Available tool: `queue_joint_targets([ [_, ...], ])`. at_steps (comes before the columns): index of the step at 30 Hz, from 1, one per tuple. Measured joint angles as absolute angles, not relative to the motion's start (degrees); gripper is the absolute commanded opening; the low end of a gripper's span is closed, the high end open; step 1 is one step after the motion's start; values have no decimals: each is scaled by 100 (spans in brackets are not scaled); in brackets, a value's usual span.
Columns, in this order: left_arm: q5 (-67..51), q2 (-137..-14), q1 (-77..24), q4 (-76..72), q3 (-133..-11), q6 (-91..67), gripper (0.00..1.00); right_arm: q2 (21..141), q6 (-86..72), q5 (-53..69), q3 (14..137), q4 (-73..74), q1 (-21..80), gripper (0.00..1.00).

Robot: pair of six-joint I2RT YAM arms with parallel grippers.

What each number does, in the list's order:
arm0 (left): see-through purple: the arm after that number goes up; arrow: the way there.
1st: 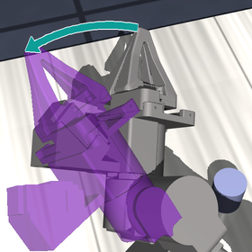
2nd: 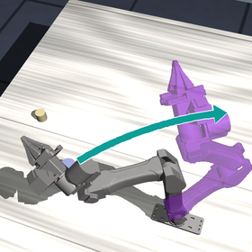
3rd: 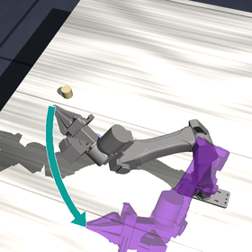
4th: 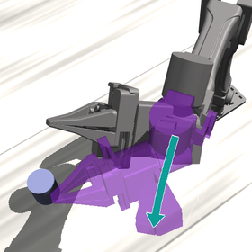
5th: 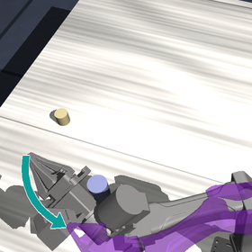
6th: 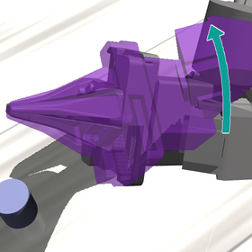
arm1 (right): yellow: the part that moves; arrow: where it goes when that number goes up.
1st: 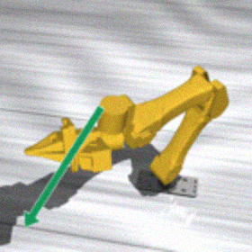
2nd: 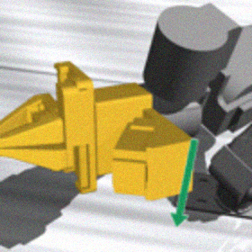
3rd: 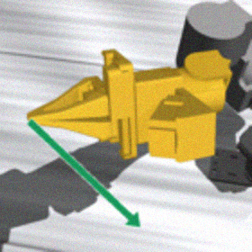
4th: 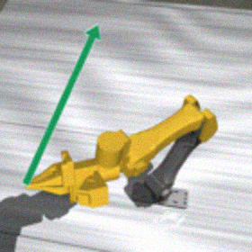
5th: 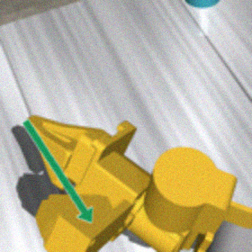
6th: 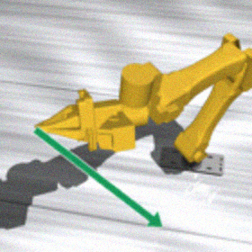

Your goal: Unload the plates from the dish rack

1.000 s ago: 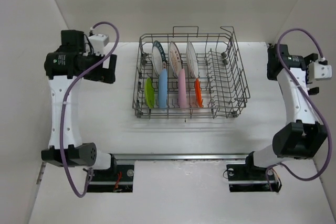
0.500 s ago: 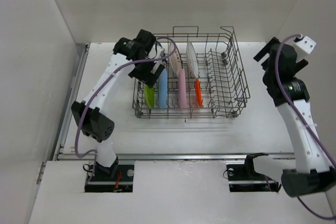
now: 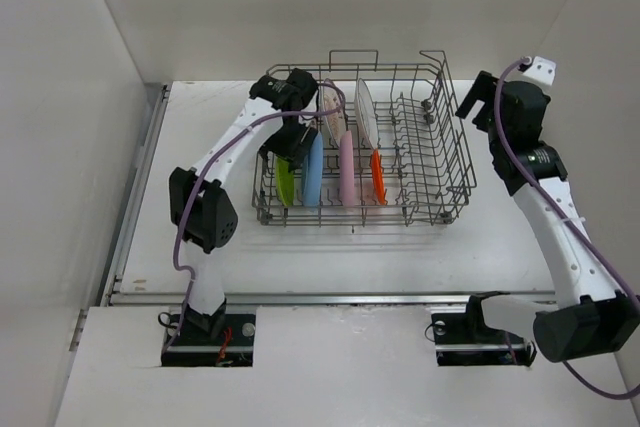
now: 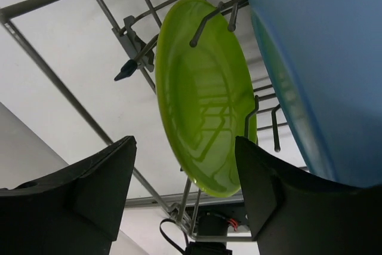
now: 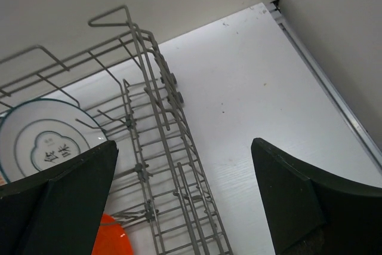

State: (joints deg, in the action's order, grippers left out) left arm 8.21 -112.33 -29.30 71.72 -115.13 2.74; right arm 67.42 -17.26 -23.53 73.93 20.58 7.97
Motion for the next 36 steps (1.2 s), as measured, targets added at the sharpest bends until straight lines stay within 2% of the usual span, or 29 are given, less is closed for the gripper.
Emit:
queue_joint_targets([
  [5,884,-11397,-3009,7175,-11513,222,53,6777,-1643,-2368,7196,2047,797,99],
  [10,915,-11531,-3070,7201,-11563,204,38,6869,-1623,-2375,7177,2001,799,99],
  [11,913,-11590,-3076,7205,-11566,202,33,6919,-1623,-2375,7172,2003,799,99],
  [12,906,-11644,-3076,7212,-11566,187,21,6971,-1625,-2370,7164,2001,799,99],
  [15,1194,-11771,-3055,7264,-11587,5,0,7153,-1625,-2346,7118,1997,799,99],
  [22,1100,-11885,-2956,7406,-11791,-362,0,7671,-1625,-2307,7116,2047,799,99],
  [28,1168,-12108,-2967,7679,-12427,-370,0,7771,-1625,-2290,7118,2082,799,99],
  [36,1708,-12009,-3020,7572,-12857,-266,0,7771,-1623,-2285,7150,2104,871,99],
])
